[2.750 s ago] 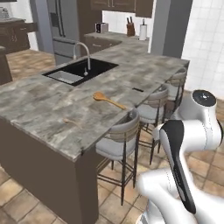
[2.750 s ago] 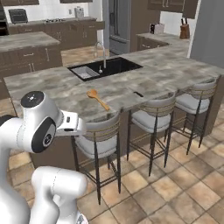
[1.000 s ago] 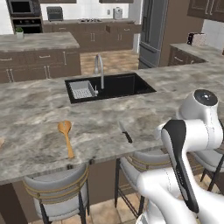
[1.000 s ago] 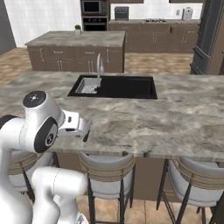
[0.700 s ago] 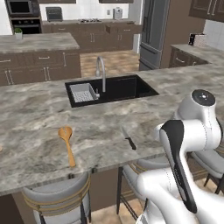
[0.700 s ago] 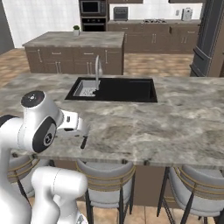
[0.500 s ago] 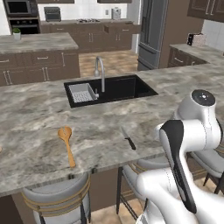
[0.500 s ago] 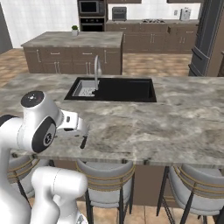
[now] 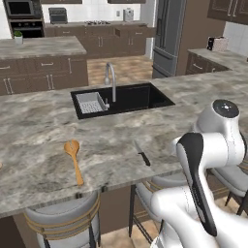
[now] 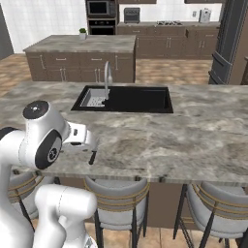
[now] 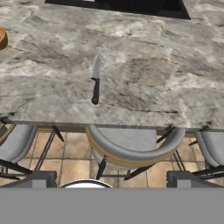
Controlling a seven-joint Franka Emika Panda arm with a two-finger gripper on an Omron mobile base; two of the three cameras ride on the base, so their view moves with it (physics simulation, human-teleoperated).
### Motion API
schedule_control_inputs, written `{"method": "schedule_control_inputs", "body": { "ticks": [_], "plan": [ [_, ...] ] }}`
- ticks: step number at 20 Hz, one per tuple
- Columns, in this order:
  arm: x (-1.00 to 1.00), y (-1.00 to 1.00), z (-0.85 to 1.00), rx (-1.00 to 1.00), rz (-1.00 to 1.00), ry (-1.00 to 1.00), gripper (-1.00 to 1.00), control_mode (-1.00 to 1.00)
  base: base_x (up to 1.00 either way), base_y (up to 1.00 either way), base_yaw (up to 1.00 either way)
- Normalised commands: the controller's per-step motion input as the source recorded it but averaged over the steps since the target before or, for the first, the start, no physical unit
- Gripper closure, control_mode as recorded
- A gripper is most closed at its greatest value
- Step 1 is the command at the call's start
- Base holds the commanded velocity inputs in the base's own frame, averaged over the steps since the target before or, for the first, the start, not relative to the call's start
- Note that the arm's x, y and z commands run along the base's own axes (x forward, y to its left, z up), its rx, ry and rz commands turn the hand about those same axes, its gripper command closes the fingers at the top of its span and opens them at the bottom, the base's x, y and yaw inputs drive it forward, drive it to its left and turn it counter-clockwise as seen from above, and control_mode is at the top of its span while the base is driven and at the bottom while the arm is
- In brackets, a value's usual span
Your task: Pick up the metallic utensils from the counter and place them in the open drawer. Make sure not to pick up any wooden utensils.
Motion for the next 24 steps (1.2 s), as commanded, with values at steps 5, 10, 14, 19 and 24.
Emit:
{"method": "schedule_control_inputs", "body": {
  "ticks": [5, 10, 14, 19, 24],
  "plan": [
    [0.07, 0.19, -0.07, 0.0, 0.0, 0.05, -1.0, -1.0, 0.0, 0.01, 0.0],
    [0.85, 0.81, -0.37, 0.03, 0.0, 0.29, -1.0, -1.0, 0.0, 0.0, 0.0],
    [0.72, 0.63, -0.05, -0.07, 0.0, 0.4, -1.0, -1.0, 0.0, 0.0, 0.0],
    [0.99, 0.33, 0.0, -0.06, 0.01, 0.23, -1.0, -1.0, 0.0, 0.0, 0.0],
    [0.98, -0.51, -0.31, -0.03, 0.03, 0.1, -1.0, -1.0, 0.0, 0.0, 0.0]
  ]
}}
